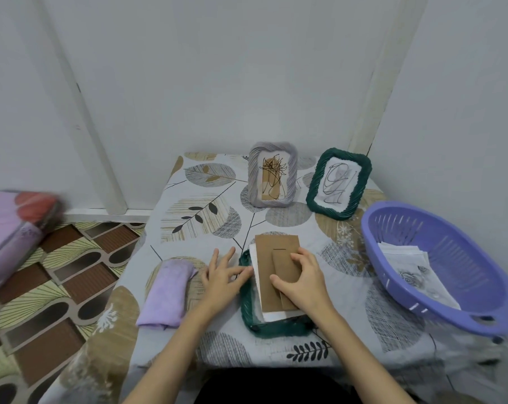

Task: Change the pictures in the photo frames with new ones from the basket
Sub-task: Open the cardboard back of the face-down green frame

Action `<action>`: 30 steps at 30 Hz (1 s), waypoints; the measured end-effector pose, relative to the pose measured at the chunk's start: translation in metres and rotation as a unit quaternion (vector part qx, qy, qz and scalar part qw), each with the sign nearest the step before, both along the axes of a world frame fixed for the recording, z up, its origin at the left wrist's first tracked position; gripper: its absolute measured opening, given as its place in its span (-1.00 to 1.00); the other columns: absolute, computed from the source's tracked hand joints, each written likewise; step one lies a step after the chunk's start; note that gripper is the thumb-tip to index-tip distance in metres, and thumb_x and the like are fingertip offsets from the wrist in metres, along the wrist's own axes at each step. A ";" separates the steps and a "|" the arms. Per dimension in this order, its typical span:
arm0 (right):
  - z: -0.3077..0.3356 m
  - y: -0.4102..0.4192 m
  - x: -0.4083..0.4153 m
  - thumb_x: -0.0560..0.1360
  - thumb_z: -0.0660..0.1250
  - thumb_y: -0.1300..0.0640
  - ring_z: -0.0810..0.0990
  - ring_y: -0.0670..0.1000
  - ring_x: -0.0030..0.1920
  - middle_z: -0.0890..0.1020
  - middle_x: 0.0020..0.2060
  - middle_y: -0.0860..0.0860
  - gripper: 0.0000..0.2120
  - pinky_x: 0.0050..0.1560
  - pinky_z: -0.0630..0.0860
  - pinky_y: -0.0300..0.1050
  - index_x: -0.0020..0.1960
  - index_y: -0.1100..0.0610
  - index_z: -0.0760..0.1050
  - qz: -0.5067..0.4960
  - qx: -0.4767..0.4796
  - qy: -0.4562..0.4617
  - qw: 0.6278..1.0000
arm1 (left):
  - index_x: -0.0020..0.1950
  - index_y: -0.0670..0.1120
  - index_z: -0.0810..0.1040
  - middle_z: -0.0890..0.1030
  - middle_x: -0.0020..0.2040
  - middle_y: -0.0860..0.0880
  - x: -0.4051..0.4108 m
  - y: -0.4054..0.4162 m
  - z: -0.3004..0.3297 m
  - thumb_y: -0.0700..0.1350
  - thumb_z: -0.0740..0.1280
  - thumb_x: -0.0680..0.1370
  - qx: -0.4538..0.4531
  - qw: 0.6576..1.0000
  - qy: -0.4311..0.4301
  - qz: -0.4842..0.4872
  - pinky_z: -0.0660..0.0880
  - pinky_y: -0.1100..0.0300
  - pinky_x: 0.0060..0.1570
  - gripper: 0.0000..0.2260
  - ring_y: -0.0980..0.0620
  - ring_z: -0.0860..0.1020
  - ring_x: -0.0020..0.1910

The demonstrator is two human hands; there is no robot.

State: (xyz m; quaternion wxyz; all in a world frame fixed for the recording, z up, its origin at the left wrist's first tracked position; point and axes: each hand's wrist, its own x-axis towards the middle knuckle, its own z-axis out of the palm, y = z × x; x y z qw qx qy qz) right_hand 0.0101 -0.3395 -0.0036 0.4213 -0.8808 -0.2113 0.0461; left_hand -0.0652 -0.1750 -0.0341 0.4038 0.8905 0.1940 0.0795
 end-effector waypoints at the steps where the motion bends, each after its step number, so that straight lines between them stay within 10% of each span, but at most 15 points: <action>1: -0.001 0.002 -0.001 0.32 0.46 -0.02 0.29 -0.04 0.35 0.26 0.38 -0.01 -0.35 0.34 0.28 -0.13 0.32 0.18 0.34 0.002 -0.005 0.002 1.000 | 0.01 0.21 0.58 0.11 0.52 0.11 0.001 -0.001 0.001 0.10 0.24 0.54 -0.025 1.000 -0.004 0.004 -0.23 -0.04 0.41 -0.86 0.06 -0.20 0.51; 6: -0.003 0.008 -0.002 0.33 0.44 -0.03 0.27 -0.01 0.35 0.24 0.39 0.00 -0.34 0.34 0.29 -0.10 0.33 0.20 0.31 0.006 -0.032 0.007 0.999 | -0.34 0.20 0.47 0.23 0.48 0.05 0.005 -0.003 0.004 0.07 0.39 0.45 -0.034 0.999 -0.009 0.035 -0.16 -0.03 0.40 -0.82 0.02 -0.12 0.51; 11: 0.006 0.000 0.005 0.34 0.44 -0.01 0.28 -0.01 0.35 0.23 0.39 0.01 -0.35 0.29 0.26 -0.15 0.33 0.19 0.32 -0.011 -0.020 0.009 1.000 | 0.11 0.04 0.48 0.27 0.45 0.04 0.001 0.003 -0.005 0.36 0.26 0.20 0.024 0.999 0.008 0.035 -0.03 0.05 0.36 -0.40 0.00 -0.02 0.50; 21: 0.015 -0.055 0.044 0.35 0.47 0.02 0.31 0.08 0.35 0.28 0.39 0.12 -0.35 0.31 0.27 -0.07 0.32 0.27 0.34 -0.069 -0.068 0.031 0.995 | 0.49 0.11 0.07 0.19 0.49 0.06 0.004 0.001 -0.007 0.15 0.25 0.52 0.117 0.993 0.031 0.003 -0.07 -0.01 0.38 -0.39 0.00 -0.09 0.51; 30: -0.008 -0.080 0.053 0.39 0.42 -0.01 0.20 0.13 0.42 0.17 0.44 0.14 -0.33 0.41 0.18 -0.02 0.37 0.27 0.28 -0.049 -0.148 0.054 0.986 | 0.30 0.27 0.39 0.14 0.51 0.06 0.009 -0.002 -0.007 0.10 0.15 0.58 0.144 0.987 0.058 -0.035 -0.05 -0.04 0.41 -0.71 -0.07 -0.05 0.50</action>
